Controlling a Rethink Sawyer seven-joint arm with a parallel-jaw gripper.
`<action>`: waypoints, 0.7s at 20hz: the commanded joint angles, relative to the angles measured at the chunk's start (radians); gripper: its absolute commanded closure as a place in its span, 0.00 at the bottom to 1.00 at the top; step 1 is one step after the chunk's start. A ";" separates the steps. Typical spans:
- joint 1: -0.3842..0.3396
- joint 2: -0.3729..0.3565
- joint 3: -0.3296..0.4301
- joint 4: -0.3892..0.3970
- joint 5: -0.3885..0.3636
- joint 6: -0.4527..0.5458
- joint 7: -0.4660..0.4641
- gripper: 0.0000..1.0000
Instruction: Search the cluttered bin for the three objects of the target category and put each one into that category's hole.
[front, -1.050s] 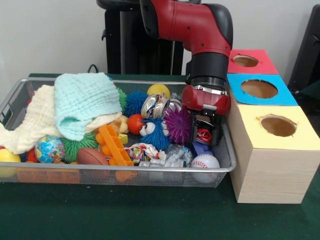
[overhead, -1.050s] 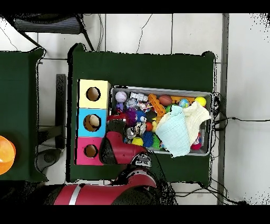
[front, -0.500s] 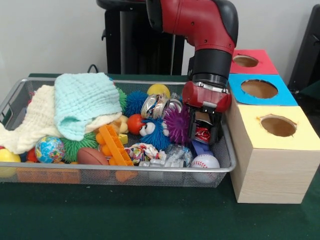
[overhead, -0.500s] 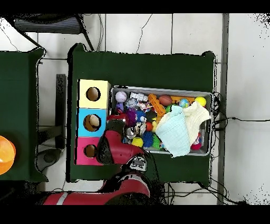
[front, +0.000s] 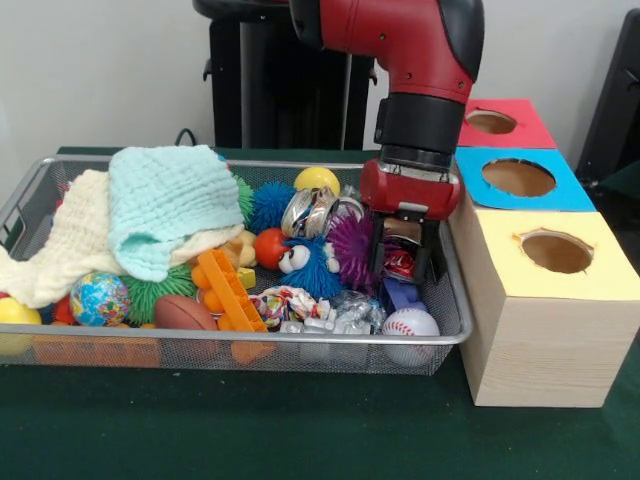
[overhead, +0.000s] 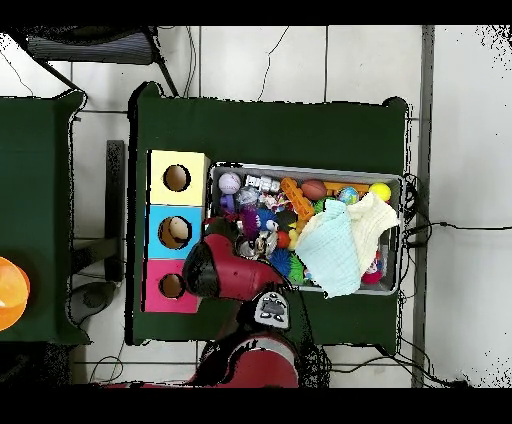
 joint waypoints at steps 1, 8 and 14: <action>-0.111 0.032 0.144 -0.072 -0.053 0.277 0.093 0.00; -0.179 0.098 0.223 -0.145 -0.117 0.256 0.080 0.00; -0.207 0.120 0.241 -0.182 -0.164 0.240 0.085 0.00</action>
